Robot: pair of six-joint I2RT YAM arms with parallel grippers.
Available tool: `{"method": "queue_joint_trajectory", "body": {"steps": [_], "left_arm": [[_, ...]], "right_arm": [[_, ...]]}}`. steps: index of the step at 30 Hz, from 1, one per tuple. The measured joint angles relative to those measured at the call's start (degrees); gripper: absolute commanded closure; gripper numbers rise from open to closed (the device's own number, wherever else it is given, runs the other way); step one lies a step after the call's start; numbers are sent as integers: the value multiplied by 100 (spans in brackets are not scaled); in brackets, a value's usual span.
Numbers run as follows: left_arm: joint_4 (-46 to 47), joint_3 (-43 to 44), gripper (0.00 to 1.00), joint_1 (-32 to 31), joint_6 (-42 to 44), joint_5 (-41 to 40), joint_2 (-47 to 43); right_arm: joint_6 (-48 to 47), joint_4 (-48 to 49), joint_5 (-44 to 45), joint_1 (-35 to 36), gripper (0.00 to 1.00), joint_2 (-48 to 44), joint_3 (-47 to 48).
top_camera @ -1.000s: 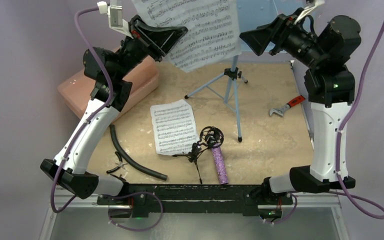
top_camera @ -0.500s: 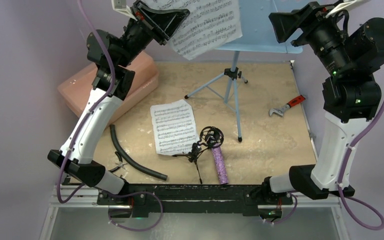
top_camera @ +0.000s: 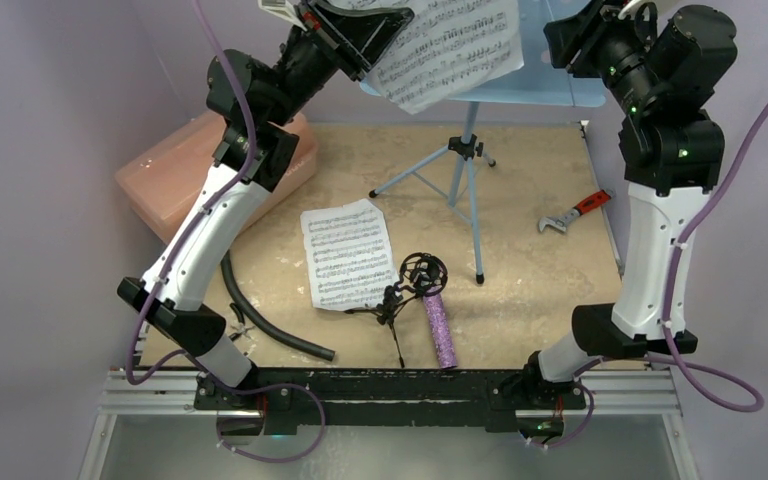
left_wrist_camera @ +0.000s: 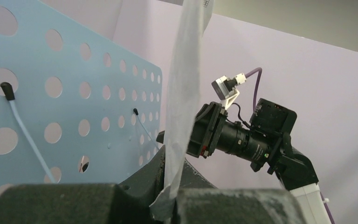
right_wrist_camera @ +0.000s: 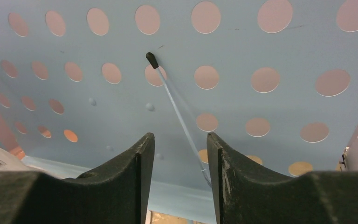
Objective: Set up the instrument practice props
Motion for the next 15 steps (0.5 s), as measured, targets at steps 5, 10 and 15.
{"method": "queue_joint_trajectory", "body": {"steps": [5,10,15], "left_arm": [[28,66,100,-11,-9,-243,7],[83,131,100,-15,-11,-361,74],[79,280,100,-37,50,-389,236]], "right_arm": [[-22,4,-11,0,62,33,0],[-20,15,-66,0,67,35,-28],[-20,50,-162,0,70,35,-133]]}}
